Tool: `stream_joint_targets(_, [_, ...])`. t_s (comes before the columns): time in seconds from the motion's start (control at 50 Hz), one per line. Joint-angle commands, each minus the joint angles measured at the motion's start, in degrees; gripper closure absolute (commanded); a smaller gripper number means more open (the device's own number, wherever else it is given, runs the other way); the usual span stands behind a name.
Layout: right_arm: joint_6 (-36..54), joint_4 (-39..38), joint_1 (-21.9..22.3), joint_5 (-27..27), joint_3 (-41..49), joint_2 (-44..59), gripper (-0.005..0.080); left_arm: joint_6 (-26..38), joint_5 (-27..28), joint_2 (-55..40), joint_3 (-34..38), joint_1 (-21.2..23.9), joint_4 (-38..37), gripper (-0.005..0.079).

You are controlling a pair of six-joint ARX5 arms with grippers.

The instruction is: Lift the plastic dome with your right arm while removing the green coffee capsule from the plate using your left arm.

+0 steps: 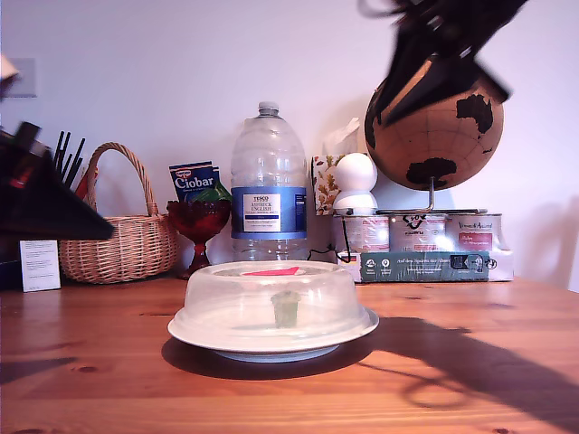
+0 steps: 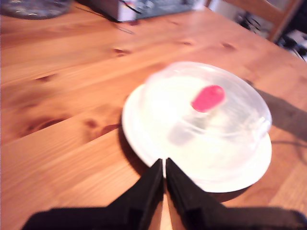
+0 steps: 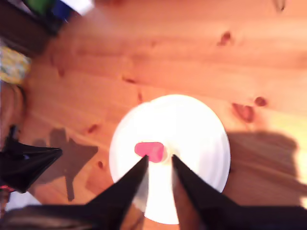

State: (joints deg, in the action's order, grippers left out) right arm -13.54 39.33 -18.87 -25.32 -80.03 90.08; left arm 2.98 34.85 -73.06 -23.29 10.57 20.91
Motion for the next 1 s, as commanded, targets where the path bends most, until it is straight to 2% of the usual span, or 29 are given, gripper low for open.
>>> stream_joint_targets(0.0, [0.00,0.72,-0.92,0.44,-1.60,1.99,0.0602,0.46,0.31,-1.18,-0.52,0.33,0.59,0.0761])
stream_joint_targets(0.1, [0.00,1.73,-2.12,0.44,-2.93,4.68,0.0567,0.46,0.28,-2.89,-1.25,0.74,0.59,0.0761])
stream_joint_targets(0.36, [0.04,1.77,-4.98,0.85,-3.76,9.01,0.0555,0.31,0.33,-8.44,-5.44,2.78,0.57,0.0751])
stream_joint_targets(0.48, [-0.07,2.25,-6.01,2.73,-3.78,9.88,0.0492,0.31,0.33,-10.36,-7.50,4.09,0.52,0.0751])
stream_joint_targets(0.68, [-1.66,2.21,-6.69,3.74,-3.78,11.43,0.0449,0.52,0.28,-12.66,-9.22,5.88,0.55,0.0751])
stream_joint_targets(0.98, [-1.73,0.74,-8.90,4.33,-3.78,14.38,0.0449,0.48,0.35,-15.30,-9.77,6.12,1.90,0.0742])
